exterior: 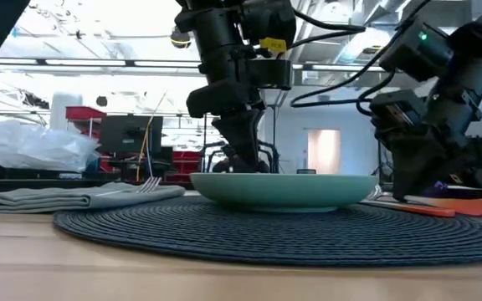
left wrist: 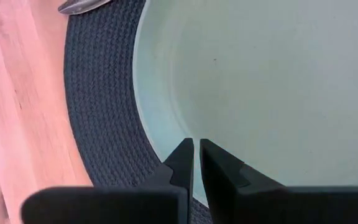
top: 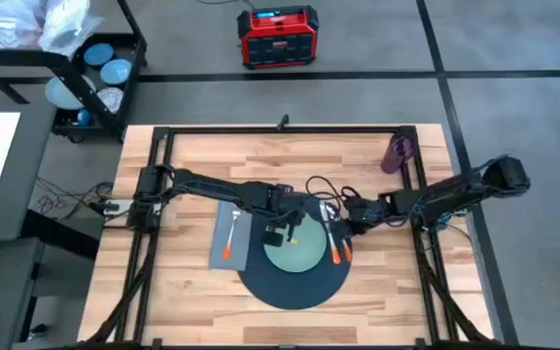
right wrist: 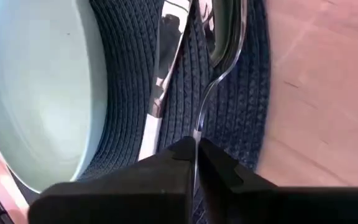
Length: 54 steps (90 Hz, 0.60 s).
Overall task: Set table place
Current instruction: Put the orange spoon on the blue placemat, then move the purple glass to the right side of the blue placemat
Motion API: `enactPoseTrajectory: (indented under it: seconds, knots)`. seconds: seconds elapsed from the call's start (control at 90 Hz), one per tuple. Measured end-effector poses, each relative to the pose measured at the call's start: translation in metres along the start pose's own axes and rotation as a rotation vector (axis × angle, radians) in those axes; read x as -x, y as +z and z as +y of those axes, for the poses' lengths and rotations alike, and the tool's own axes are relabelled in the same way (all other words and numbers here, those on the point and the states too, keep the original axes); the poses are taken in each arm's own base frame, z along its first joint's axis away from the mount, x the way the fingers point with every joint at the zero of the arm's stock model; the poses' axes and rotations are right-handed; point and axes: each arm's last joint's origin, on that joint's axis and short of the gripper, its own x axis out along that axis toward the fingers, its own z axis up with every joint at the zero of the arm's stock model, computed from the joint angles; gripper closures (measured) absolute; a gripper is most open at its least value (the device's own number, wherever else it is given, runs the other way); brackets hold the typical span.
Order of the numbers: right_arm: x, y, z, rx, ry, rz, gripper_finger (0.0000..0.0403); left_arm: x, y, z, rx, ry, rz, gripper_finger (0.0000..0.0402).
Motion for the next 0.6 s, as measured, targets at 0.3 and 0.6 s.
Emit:
enactPoseTrajectory:
  seconds: [0.3,0.6]
  knots:
    - [0.0,0.0007,0.0039,0.055,0.049,0.007,0.0345,0.0001,0.0007,-0.0008,-0.005,0.0,-0.005,0.0391]
    - [0.0003,-0.0027,-0.003,0.07,-0.017,0.066,0.0316,0.0002,0.0007,-0.0011,-0.006,0.0,-0.005,0.0391]
